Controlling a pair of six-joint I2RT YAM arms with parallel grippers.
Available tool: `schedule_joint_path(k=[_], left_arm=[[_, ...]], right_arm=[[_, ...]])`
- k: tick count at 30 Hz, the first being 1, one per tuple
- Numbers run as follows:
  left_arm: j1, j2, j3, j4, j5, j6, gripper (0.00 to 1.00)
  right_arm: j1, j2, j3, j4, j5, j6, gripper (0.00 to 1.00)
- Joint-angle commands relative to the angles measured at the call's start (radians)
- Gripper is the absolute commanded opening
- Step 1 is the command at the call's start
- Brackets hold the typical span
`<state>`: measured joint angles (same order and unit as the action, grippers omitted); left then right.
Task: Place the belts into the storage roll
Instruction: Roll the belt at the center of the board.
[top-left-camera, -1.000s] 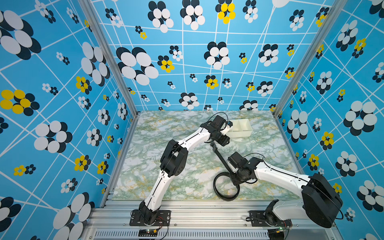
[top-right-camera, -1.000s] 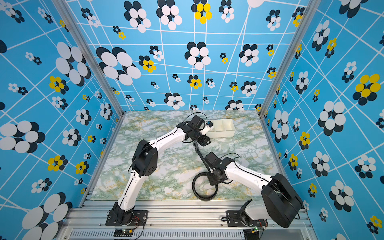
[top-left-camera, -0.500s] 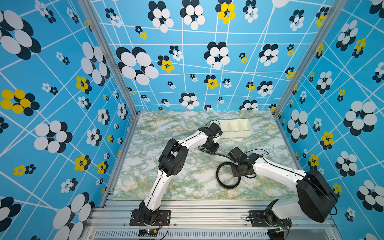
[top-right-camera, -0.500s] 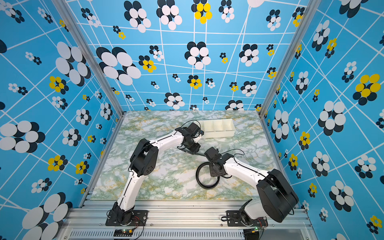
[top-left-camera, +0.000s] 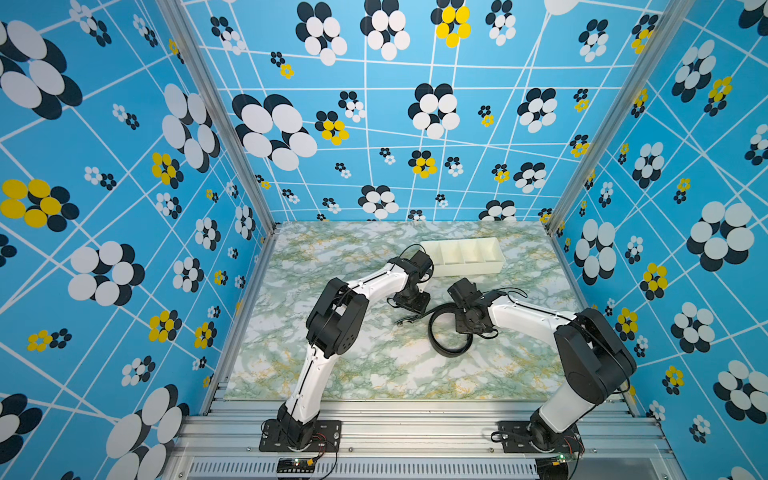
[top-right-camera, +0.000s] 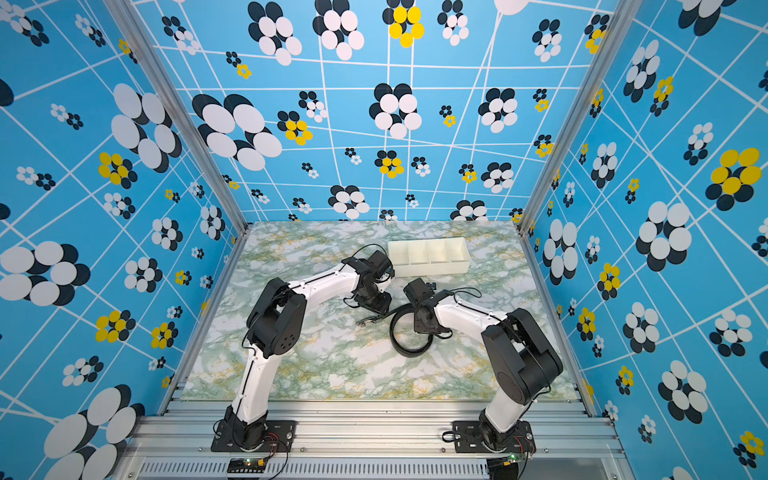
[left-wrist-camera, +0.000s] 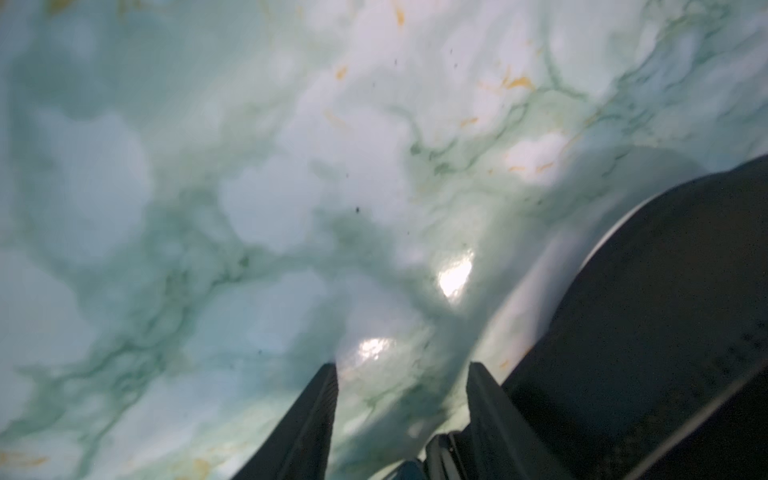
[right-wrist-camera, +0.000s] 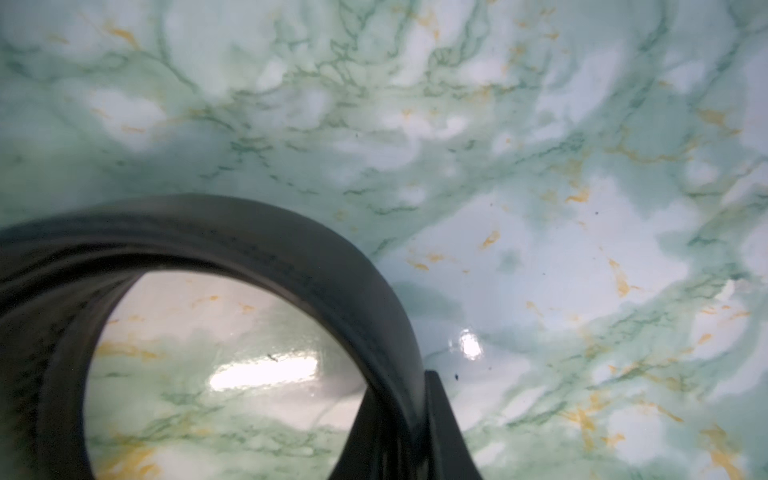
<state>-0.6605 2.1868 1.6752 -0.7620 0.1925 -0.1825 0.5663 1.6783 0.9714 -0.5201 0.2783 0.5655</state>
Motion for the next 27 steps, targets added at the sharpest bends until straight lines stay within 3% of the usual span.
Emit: schedule_joint_path(k=[1, 5, 12, 18, 27], left_arm=[[0.015, -0.031, -0.129, -0.05, 0.103, -0.128, 0.54], [0.007, -0.117, -0.266, 0.053, 0.152, -0.256, 0.55], [0.021, -0.168, -0.332, 0.083, 0.111, -0.307, 0.55], [0.093, -0.204, -0.322, 0.114, 0.086, -0.309, 0.56], [0.132, -0.246, -0.3, 0.165, 0.064, -0.313, 0.56]], right_arm=[[-0.005, 0.017, 0.023, 0.086, 0.019, 0.043, 0.0], [-0.005, 0.002, 0.006, 0.14, 0.005, 0.03, 0.0], [-0.005, 0.019, 0.021, 0.187, -0.025, -0.065, 0.0], [-0.004, 0.036, 0.015, 0.257, -0.042, -0.151, 0.0], [0.022, 0.077, 0.031, 0.306, -0.033, -0.258, 0.0]])
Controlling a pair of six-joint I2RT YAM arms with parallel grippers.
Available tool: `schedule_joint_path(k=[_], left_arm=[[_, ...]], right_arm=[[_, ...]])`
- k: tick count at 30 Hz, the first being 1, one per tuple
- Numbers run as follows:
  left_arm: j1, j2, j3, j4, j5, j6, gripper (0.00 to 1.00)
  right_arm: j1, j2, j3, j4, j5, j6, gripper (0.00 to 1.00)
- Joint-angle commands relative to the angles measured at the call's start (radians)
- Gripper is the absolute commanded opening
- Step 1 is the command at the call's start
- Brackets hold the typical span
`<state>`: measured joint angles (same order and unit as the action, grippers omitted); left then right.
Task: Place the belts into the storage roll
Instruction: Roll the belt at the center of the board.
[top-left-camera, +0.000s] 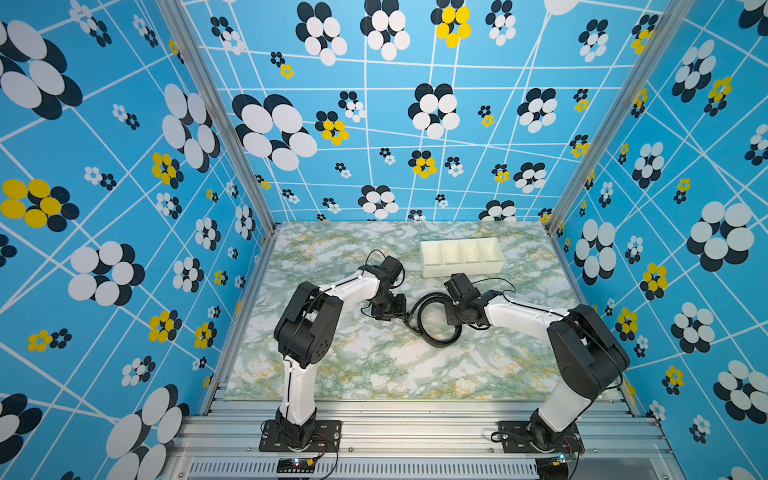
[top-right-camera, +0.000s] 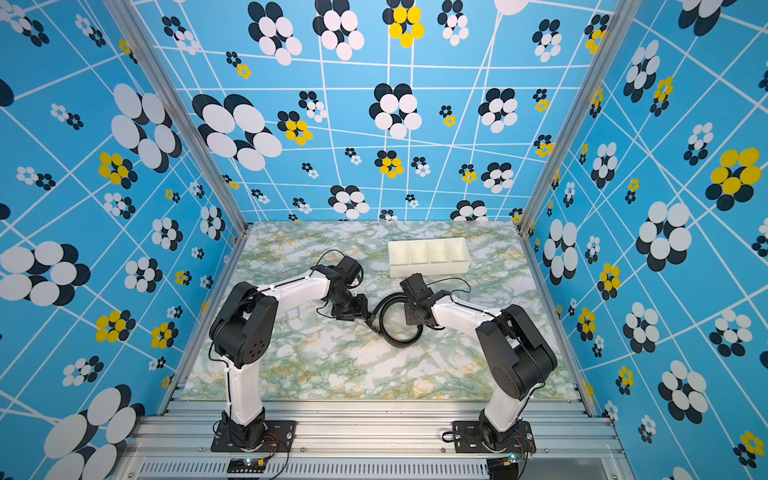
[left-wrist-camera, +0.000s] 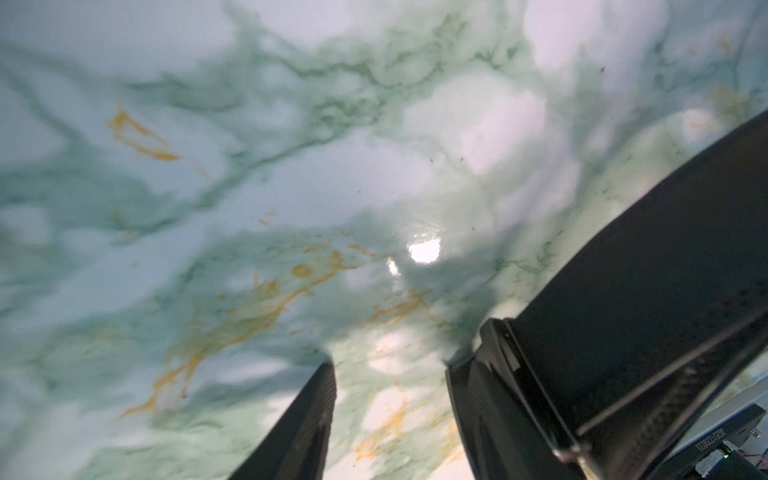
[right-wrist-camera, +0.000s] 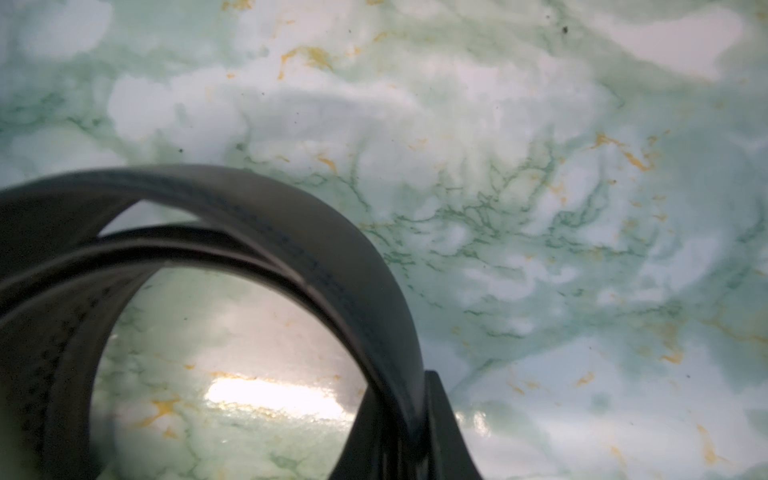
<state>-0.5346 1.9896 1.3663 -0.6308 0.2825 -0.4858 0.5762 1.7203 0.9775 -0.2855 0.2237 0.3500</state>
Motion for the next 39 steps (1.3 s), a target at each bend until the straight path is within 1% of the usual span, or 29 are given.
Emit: schedule_joint_path(k=[1, 5, 7, 10, 14, 17, 25, 28, 30, 32, 36, 38, 39], left_arm=[[0.009, -0.055, 0.008, 0.043, -0.024, -0.007, 0.56], [0.02, -0.057, 0.019, 0.058, -0.023, 0.011, 0.57], [0.027, -0.058, 0.02, 0.07, -0.018, 0.013, 0.57], [0.037, -0.072, 0.009, 0.114, 0.008, 0.006, 0.57], [0.045, -0.089, -0.013, 0.187, 0.084, -0.008, 0.59], [0.044, -0.086, -0.017, 0.201, 0.113, -0.009, 0.59], [0.044, -0.083, -0.047, 0.212, 0.12, 0.007, 0.6], [0.043, -0.083, -0.059, 0.208, 0.111, 0.013, 0.56], [0.043, -0.091, -0.071, 0.198, 0.082, 0.021, 0.55], [0.042, -0.098, -0.076, 0.184, 0.05, 0.034, 0.52], [0.038, -0.076, -0.045, 0.118, -0.002, 0.069, 0.45], [0.03, -0.065, -0.034, 0.103, -0.025, 0.078, 0.44], [0.026, -0.06, -0.029, 0.095, -0.04, 0.083, 0.4]], right_arm=[[0.013, 0.044, 0.034, 0.064, 0.027, -0.043, 0.0], [0.025, 0.072, 0.054, 0.063, 0.028, -0.055, 0.0], [0.034, 0.079, 0.067, 0.051, 0.048, -0.06, 0.0], [0.045, 0.087, 0.082, 0.036, 0.081, -0.068, 0.0], [0.047, 0.088, 0.083, 0.043, 0.084, -0.063, 0.0], [0.046, 0.101, 0.096, 0.034, 0.087, -0.056, 0.0], [0.05, 0.121, 0.127, 0.014, 0.092, -0.053, 0.0], [0.051, 0.136, 0.149, -0.014, 0.113, -0.04, 0.0], [0.05, 0.143, 0.156, -0.023, 0.122, -0.036, 0.0], [0.051, 0.145, 0.16, -0.027, 0.122, -0.035, 0.0], [0.05, 0.147, 0.167, -0.039, 0.118, -0.031, 0.0], [0.05, 0.155, 0.182, -0.055, 0.122, -0.028, 0.0], [0.051, 0.159, 0.19, -0.063, 0.123, -0.024, 0.0]])
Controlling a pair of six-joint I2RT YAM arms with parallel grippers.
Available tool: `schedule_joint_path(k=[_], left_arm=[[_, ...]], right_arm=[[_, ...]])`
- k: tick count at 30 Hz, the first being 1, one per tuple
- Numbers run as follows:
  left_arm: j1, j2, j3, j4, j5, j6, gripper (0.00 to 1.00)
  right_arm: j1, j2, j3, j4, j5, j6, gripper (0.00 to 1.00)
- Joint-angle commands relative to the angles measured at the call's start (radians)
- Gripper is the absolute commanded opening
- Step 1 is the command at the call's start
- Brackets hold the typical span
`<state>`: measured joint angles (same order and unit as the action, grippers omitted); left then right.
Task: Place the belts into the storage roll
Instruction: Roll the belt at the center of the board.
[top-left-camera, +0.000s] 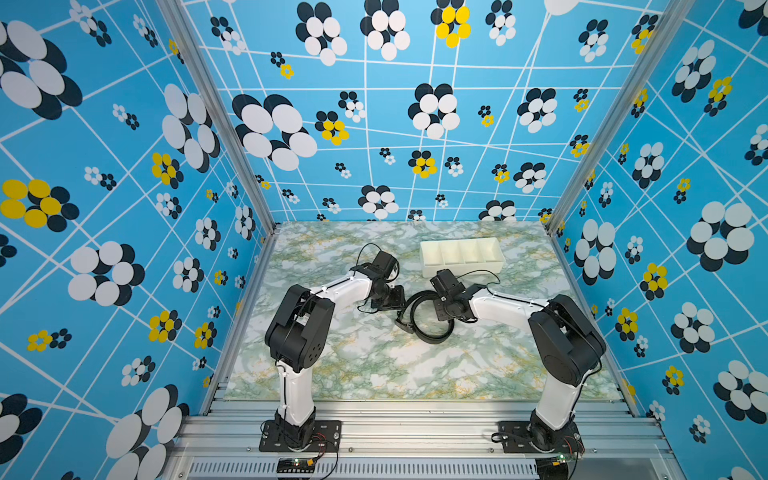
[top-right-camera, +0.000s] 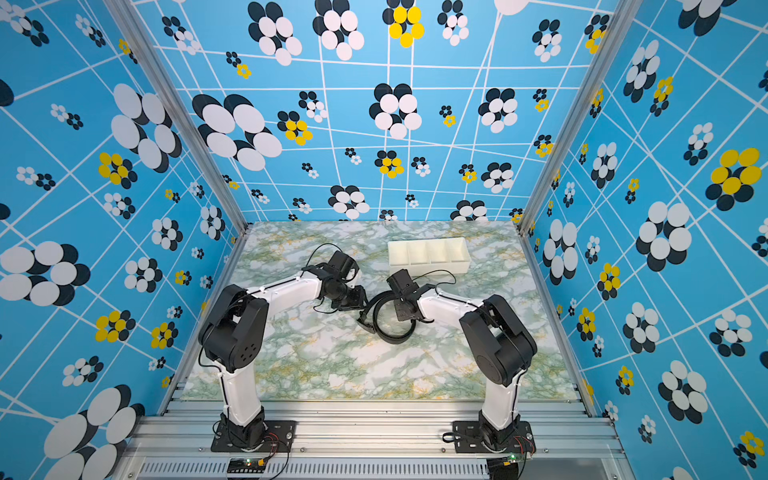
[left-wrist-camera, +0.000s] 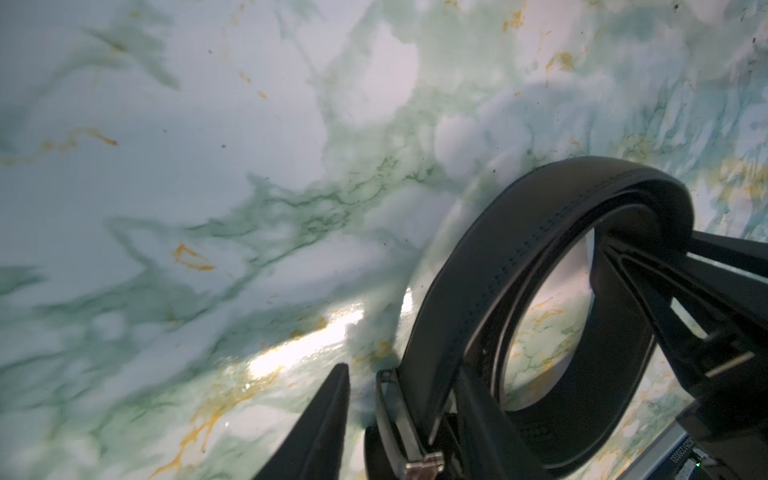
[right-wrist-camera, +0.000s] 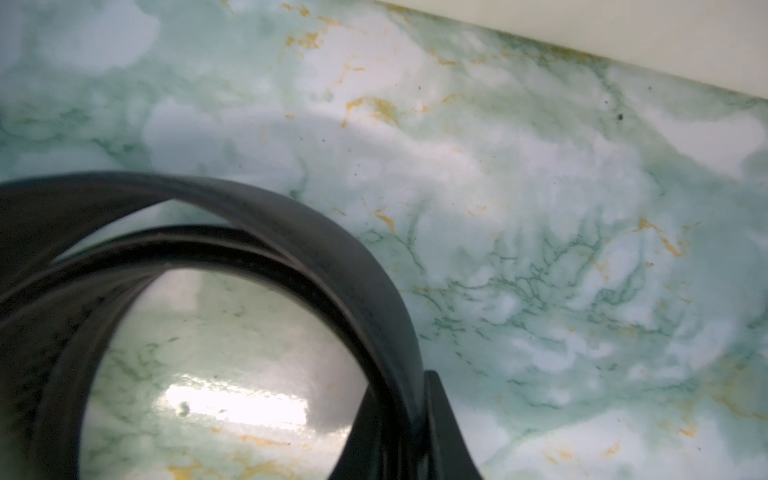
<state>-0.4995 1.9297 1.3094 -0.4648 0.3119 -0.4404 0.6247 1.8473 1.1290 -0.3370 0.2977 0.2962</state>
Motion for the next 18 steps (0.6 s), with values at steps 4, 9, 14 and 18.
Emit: schedule_joint_path(k=[4, 9, 14, 18], left_arm=[[-0.039, 0.025, 0.051, -0.103, -0.127, 0.061, 0.22], [-0.059, 0.05, 0.066, -0.151, -0.191, 0.075, 0.16], [-0.059, 0.055, 0.069, -0.165, -0.196, 0.083, 0.12], [-0.059, 0.05, 0.068, -0.175, -0.217, 0.092, 0.0]], right_arm=[[0.003, 0.047, 0.063, -0.035, 0.061, 0.048, 0.0], [-0.001, 0.072, 0.092, -0.071, 0.069, 0.07, 0.0], [-0.01, 0.102, 0.118, -0.113, 0.073, 0.096, 0.06], [-0.027, 0.104, 0.127, -0.144, 0.087, 0.131, 0.09]])
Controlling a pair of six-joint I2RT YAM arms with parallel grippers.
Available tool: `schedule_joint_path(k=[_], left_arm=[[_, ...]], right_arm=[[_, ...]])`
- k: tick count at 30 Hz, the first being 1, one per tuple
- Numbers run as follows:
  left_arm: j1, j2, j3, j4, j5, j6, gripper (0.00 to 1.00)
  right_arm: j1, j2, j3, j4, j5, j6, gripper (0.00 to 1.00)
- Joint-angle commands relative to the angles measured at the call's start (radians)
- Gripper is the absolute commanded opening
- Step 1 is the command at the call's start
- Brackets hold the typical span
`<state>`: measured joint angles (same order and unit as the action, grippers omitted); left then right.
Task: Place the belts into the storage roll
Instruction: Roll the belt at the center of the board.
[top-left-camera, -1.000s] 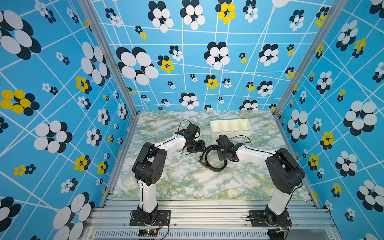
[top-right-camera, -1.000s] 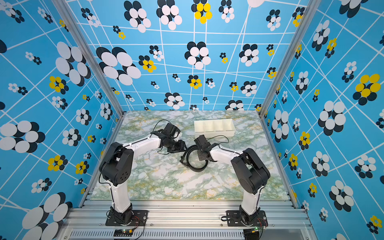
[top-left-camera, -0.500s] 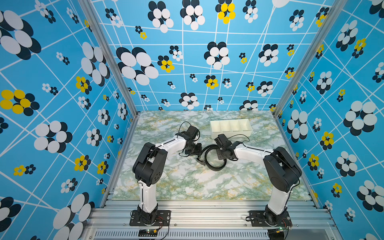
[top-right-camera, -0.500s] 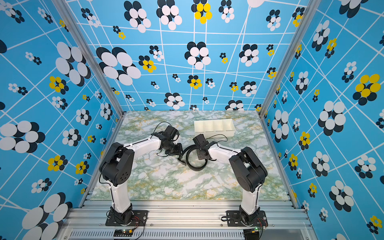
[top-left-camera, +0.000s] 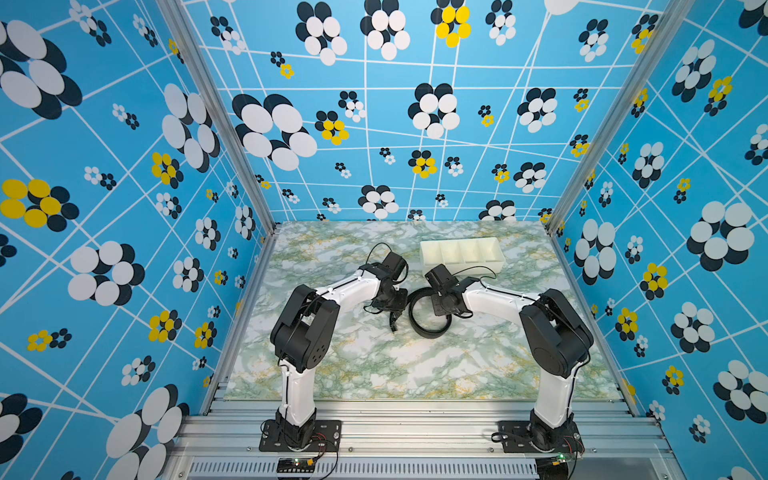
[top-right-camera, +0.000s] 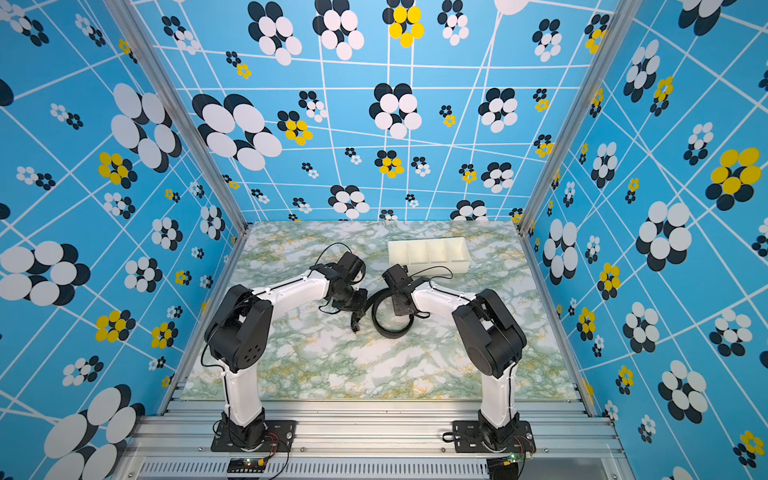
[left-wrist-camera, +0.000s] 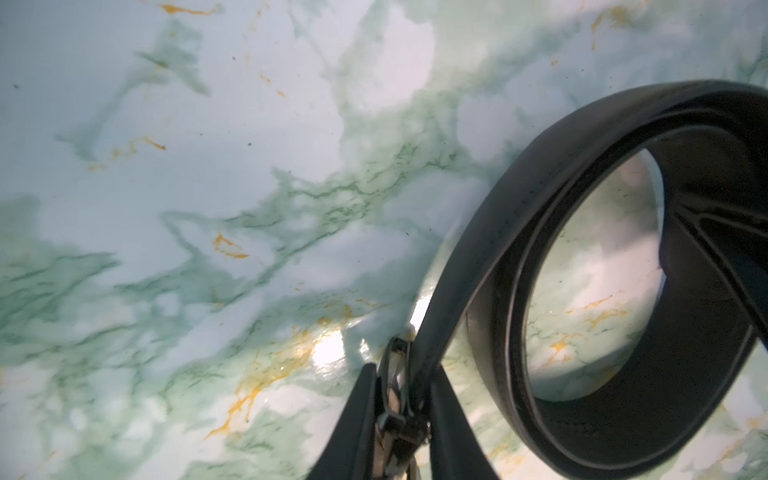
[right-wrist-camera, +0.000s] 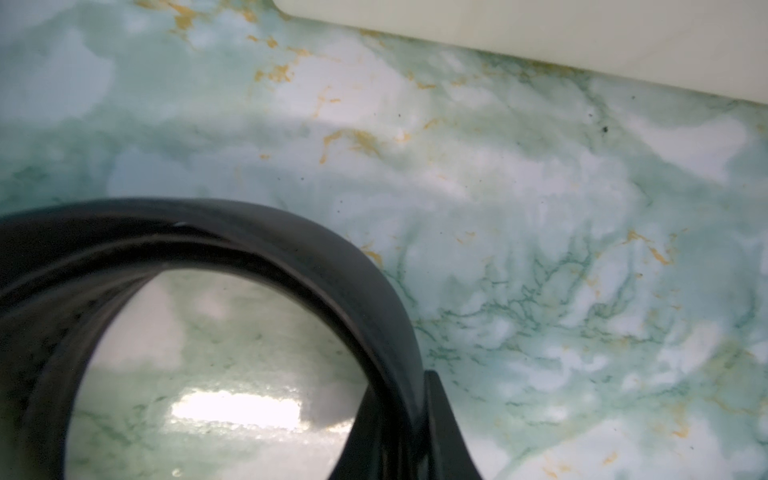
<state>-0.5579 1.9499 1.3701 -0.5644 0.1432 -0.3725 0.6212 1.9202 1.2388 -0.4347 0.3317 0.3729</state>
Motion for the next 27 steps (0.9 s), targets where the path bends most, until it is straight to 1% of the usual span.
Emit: schedule_joint_path(k=[1, 5, 14, 20, 27], left_arm=[[0.001, 0.026, 0.006, -0.078, -0.057, 0.027, 0.0], [0.003, 0.026, 0.0, -0.087, -0.068, 0.038, 0.0], [0.005, 0.029, -0.028, -0.083, -0.067, 0.032, 0.0], [0.014, 0.016, -0.05, -0.083, -0.068, 0.035, 0.0], [0.03, -0.018, -0.121, -0.055, -0.056, 0.017, 0.0]], right_arm=[[-0.031, 0.034, 0.02, -0.054, 0.053, 0.059, 0.09], [-0.051, 0.039, 0.02, -0.076, 0.052, 0.081, 0.1], [-0.06, 0.067, 0.027, -0.102, 0.046, 0.118, 0.27], [-0.063, 0.072, 0.025, -0.105, 0.047, 0.145, 0.28], [-0.075, 0.077, 0.028, -0.131, 0.054, 0.175, 0.29]])
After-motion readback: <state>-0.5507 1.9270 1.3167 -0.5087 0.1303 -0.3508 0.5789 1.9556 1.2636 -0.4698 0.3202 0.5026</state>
